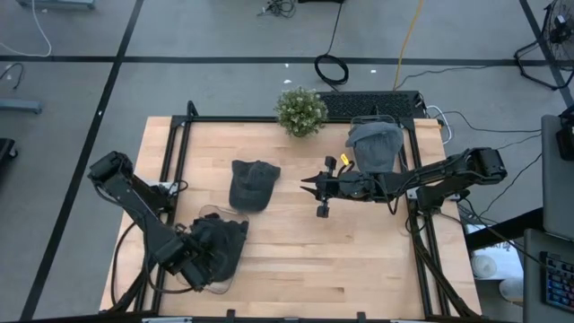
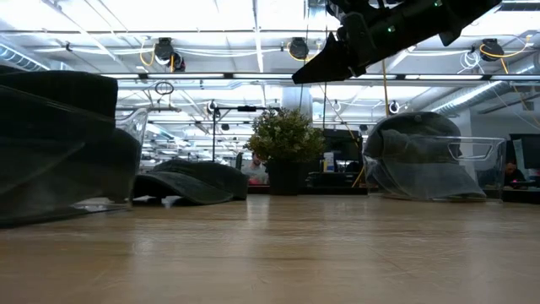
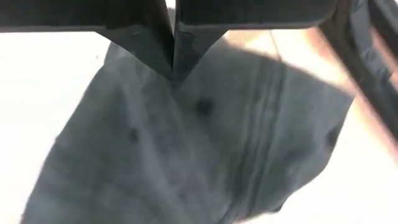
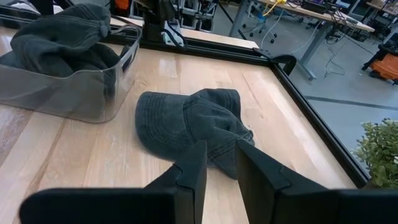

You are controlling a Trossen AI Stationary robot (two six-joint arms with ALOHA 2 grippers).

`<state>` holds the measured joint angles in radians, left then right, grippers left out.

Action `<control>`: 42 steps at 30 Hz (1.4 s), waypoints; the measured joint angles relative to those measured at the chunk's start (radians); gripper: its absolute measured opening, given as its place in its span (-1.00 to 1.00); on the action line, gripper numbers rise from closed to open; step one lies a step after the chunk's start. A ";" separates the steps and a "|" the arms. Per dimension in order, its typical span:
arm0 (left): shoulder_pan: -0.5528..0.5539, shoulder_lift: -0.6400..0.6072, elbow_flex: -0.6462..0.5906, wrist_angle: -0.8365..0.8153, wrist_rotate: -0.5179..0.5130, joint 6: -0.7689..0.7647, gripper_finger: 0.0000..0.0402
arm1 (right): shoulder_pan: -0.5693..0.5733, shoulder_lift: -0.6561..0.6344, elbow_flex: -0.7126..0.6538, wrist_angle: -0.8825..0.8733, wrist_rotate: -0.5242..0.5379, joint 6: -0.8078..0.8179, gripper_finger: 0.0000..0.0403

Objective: Pick & Place hat
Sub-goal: Put the left black cap into the bottom transparent bin, then put the black cap into the bottom transparent bin

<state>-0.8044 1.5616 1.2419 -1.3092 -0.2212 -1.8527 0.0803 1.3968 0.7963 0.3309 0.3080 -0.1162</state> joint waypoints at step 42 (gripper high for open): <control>0.177 -0.195 -0.099 0.123 -0.008 0.279 -0.96 | 0.000 0.000 0.000 0.000 0.000 0.000 -0.63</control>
<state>-0.6269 1.3663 1.1432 -1.1858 -0.2292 -1.5733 0.0800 1.3968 0.7963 0.3310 0.3080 -0.1162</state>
